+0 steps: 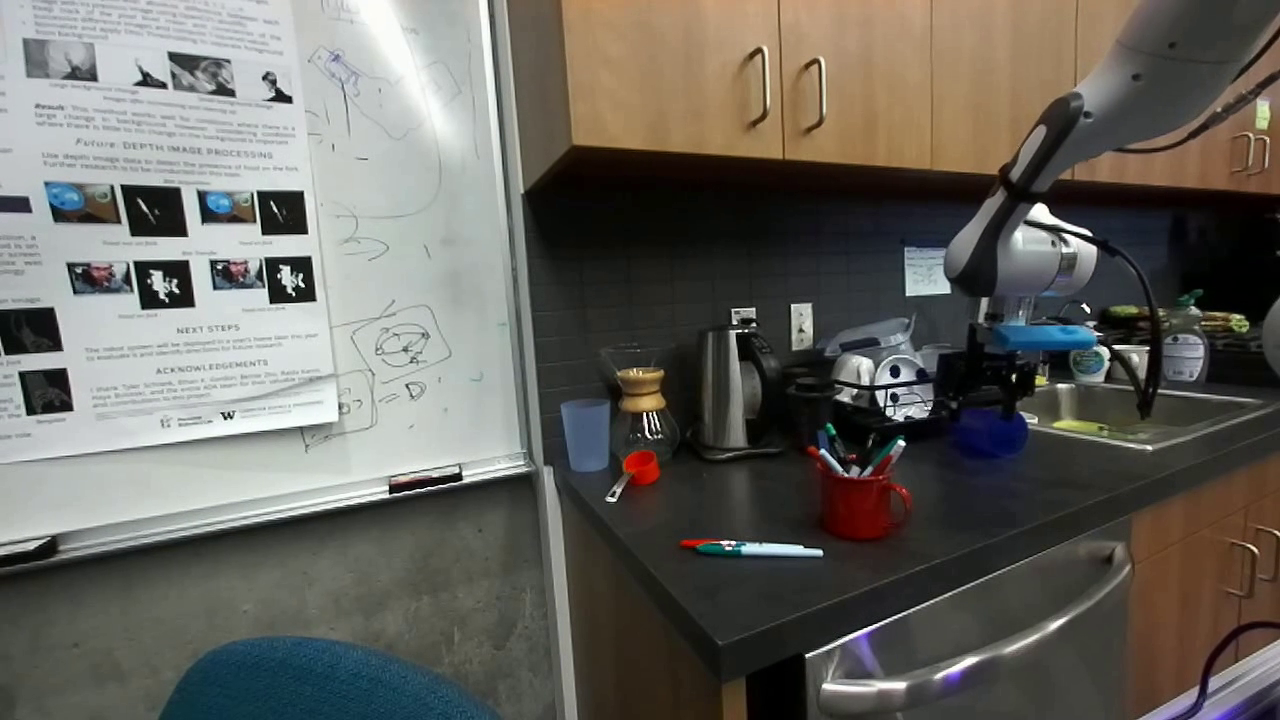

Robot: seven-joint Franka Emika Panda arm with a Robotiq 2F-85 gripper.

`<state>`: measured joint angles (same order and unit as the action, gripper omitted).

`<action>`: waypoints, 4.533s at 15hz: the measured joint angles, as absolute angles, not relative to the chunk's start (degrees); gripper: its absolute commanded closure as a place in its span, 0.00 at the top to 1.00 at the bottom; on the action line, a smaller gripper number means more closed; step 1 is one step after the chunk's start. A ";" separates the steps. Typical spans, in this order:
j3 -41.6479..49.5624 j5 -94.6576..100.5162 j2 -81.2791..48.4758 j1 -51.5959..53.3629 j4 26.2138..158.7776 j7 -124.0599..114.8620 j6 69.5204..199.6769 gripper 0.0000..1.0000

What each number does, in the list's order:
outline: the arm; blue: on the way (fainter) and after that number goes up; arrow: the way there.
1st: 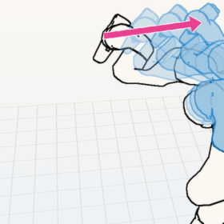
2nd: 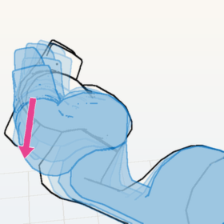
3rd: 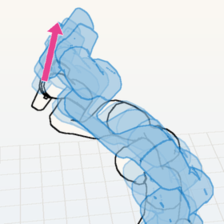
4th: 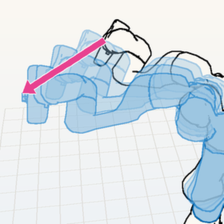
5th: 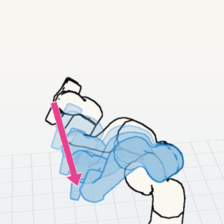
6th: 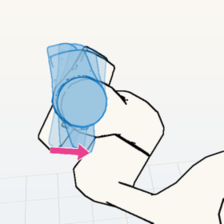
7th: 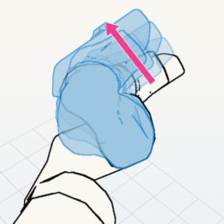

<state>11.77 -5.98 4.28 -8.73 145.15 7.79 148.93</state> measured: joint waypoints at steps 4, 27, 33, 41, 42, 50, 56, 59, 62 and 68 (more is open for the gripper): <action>11.80 -6.25 3.83 -8.88 147.64 7.78 154.75 1.00; 9.11 -28.96 0.07 -5.03 151.75 21.78 175.54 0.38; 9.09 -32.78 0.08 -5.03 151.47 24.20 175.72 0.00; 9.18 -36.55 0.08 -5.13 151.38 25.61 176.75 0.37; 9.23 -36.66 0.07 -5.15 151.38 25.59 177.03 0.44; 8.85 -36.74 -0.47 -5.02 151.12 25.57 180.75 0.98; 7.03 -36.74 -2.45 -3.97 150.37 25.52 186.63 1.00; 6.94 -28.89 -4.18 -4.17 150.21 19.13 189.01 1.00; 7.06 -24.10 -6.13 -4.63 149.93 14.18 191.16 1.00; 7.22 -24.10 -10.48 -6.60 147.14 13.61 193.38 1.00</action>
<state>7.22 -24.10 -10.48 -6.60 147.14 13.61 193.38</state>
